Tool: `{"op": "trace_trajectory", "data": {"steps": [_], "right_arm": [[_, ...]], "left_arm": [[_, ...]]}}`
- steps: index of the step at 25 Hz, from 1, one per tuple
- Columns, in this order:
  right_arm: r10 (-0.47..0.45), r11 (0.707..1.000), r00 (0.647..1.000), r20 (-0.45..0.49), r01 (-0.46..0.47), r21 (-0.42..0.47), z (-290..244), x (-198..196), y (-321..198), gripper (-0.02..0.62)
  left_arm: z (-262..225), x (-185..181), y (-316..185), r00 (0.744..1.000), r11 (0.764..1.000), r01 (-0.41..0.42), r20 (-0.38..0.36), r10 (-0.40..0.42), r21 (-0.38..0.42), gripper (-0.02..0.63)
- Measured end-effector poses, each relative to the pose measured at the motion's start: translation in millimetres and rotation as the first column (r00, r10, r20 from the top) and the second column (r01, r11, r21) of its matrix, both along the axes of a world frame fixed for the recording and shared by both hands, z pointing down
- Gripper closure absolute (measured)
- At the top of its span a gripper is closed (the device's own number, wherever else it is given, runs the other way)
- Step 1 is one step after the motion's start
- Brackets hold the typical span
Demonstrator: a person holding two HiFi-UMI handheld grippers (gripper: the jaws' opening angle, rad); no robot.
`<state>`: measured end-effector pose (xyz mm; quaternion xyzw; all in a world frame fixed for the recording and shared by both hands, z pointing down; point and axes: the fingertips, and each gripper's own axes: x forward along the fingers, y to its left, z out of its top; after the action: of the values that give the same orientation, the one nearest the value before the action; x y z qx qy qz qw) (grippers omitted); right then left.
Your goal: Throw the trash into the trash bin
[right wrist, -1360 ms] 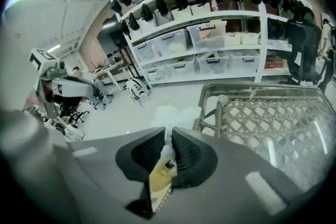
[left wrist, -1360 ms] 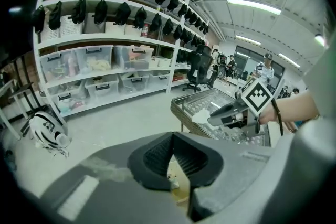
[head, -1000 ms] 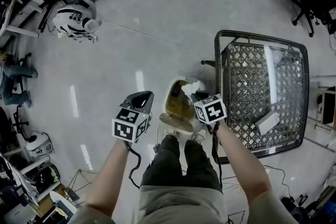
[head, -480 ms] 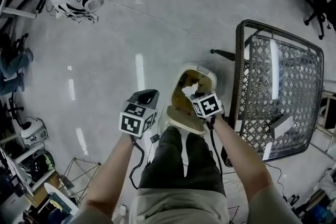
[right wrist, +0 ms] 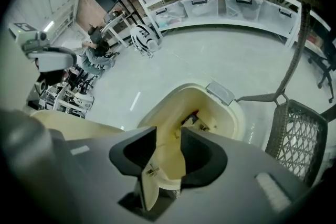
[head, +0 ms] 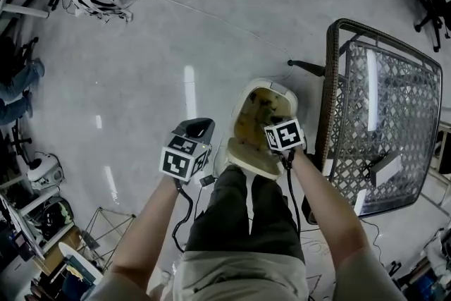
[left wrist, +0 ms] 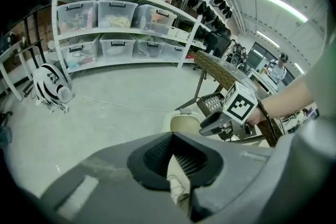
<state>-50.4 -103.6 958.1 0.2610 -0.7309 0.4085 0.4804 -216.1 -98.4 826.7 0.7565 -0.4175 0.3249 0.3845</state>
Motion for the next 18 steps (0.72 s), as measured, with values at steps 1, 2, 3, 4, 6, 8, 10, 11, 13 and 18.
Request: {"op": "trace_trajectory", "data": {"steps": [1, 2, 3, 4, 6, 8, 10, 11, 13, 18], "right_arm": [[-0.002, 1.000, 1.000, 0.007, 0.002, 0.007, -8, 0, -2, 0.445], [-0.004, 1.000, 1.000, 0.016, 0.003, 0.017, -17, -1, -4, 0.448], [-0.004, 1.000, 1.000, 0.026, 0.003, 0.031, -28, -2, -7, 0.448], [-0.002, 0.999, 0.999, 0.039, 0.000, 0.047, -40, -3, -10, 0.451], [0.010, 0.996, 0.998, 0.068, -0.016, 0.083, -68, -6, -18, 0.457], [0.025, 0.991, 0.994, 0.102, -0.038, 0.126, -99, -9, -28, 0.477], [0.036, 0.982, 0.990, 0.135, -0.060, 0.176, -135, -10, -40, 0.479], [0.043, 0.977, 0.988, 0.149, -0.073, 0.203, -154, -9, -46, 0.479], [0.060, 0.962, 0.983, 0.175, -0.104, 0.253, -194, -5, -57, 0.472], [0.094, 0.909, 0.965, 0.246, -0.184, 0.374, -295, 18, -72, 0.453]], "left_arm": [[-4, 0, -1, 1.000, 1.000, 0.001, 0.001, -0.001, 0.002, 0.604], [-9, 0, -2, 1.000, 1.000, 0.003, 0.001, -0.003, 0.007, 0.604], [-15, 0, -4, 1.000, 1.000, 0.005, -0.001, -0.005, 0.013, 0.604], [-22, 1, -6, 1.000, 1.000, 0.005, -0.003, -0.005, 0.021, 0.604], [-38, 3, -11, 1.000, 0.999, 0.003, -0.009, -0.002, 0.039, 0.603], [-58, 5, -18, 1.000, 0.998, -0.007, -0.010, 0.008, 0.063, 0.604], [-80, 5, -26, 1.000, 0.996, -0.016, -0.008, 0.017, 0.092, 0.604], [-92, 5, -31, 1.000, 0.994, -0.019, -0.006, 0.019, 0.107, 0.604], [-117, 6, -40, 1.000, 0.990, -0.021, -0.002, 0.021, 0.139, 0.604], [-187, 17, -57, 0.999, 0.971, -0.040, 0.017, 0.037, 0.237, 0.604]]}}
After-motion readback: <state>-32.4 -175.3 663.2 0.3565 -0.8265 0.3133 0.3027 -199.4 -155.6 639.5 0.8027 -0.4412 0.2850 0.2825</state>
